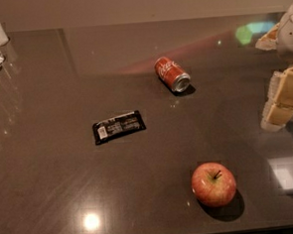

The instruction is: Pick coke can

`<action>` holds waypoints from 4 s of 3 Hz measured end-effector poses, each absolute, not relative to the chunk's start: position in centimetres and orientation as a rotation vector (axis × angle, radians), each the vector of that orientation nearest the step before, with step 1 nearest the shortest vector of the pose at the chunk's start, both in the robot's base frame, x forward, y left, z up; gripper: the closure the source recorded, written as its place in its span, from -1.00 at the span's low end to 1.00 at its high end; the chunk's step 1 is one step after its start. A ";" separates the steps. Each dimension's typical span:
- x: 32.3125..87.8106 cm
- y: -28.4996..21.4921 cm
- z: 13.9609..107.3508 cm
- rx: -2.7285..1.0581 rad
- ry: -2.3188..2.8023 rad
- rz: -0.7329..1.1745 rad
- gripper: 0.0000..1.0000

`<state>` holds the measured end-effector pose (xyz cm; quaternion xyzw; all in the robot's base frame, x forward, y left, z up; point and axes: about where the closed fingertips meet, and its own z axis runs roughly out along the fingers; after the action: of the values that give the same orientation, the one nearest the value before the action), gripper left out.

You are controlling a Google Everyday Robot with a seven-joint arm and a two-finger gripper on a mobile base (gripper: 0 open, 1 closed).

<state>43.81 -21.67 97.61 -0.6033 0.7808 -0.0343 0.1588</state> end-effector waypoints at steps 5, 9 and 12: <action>52.2 -19.7 94.7 -1.467 2.326 -0.004 -1.00; 63.4 -15.6 88.5 -1.091 2.665 0.070 -1.00; 66.1 -11.3 85.7 -1.044 2.753 0.145 -1.00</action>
Offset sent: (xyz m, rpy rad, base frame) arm 0.0096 0.0010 -0.0017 0.0163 0.0082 -0.0380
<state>66.09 -11.26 85.68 -0.3527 0.9294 0.0491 0.0967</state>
